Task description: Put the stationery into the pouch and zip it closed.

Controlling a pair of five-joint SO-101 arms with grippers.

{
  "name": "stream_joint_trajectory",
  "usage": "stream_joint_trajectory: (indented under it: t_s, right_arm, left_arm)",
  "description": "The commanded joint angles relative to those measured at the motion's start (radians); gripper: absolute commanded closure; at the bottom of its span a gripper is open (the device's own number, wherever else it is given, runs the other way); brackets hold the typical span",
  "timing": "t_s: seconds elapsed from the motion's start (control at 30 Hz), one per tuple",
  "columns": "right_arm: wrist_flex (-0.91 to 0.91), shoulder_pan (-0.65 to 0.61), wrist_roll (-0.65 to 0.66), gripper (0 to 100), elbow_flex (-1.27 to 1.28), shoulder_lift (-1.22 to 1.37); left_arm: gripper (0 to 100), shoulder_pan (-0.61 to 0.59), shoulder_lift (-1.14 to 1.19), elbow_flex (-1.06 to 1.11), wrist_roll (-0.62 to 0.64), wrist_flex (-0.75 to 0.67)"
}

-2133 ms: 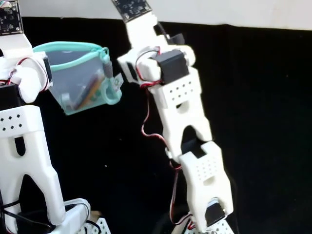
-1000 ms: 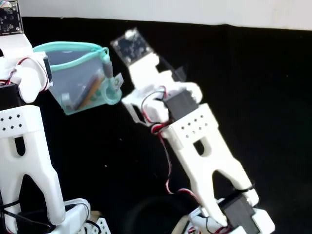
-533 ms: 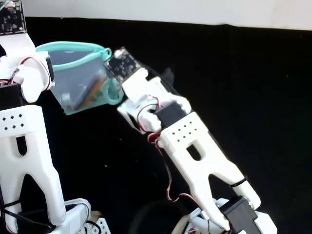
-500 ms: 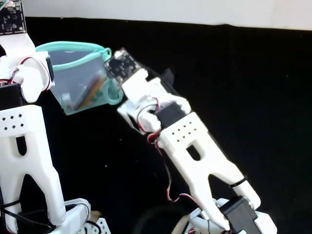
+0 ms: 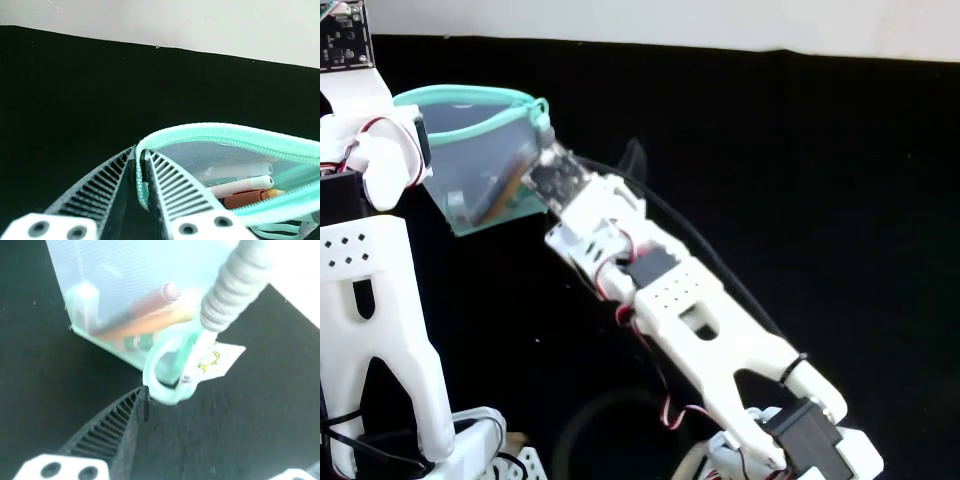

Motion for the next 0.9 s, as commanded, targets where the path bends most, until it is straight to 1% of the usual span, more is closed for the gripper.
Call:
stream_joint_trajectory:
  t_s: [0.0, 0.2, 0.3, 0.37, 0.53, 0.7, 0.87]
  right_arm:
    - [-0.266, -0.010, 0.009, 47.5, 0.108, -0.004]
    - [-0.645, -0.019, 0.009, 47.5, 0.292, -0.002]
    - [-0.796, -0.035, 0.008, 47.5, 0.360, -0.002]
    - [-0.852, -0.045, -0.003, 47.5, 0.381, -0.001]
    - [-0.832, -0.042, -0.141, 47.6, 0.378, 0.001]
    - [-0.819, -0.042, -0.152, 47.6, 0.355, 0.036]
    - [-0.819, -0.021, -0.160, 47.6, 0.217, 0.185]
  left_arm:
    - [99, 0.015, 0.071, 0.056, -0.006, 0.005]
    - [99, 0.015, 0.071, 0.056, -0.006, 0.005]
    - [99, 0.015, 0.071, 0.056, -0.006, 0.005]
    - [99, 0.015, 0.071, 0.056, -0.006, 0.005]
    - [99, 0.015, 0.071, 0.056, -0.006, 0.005]
    - [99, 0.015, 0.071, 0.056, -0.006, 0.005]
    - [99, 0.015, 0.071, 0.056, -0.006, 0.005]
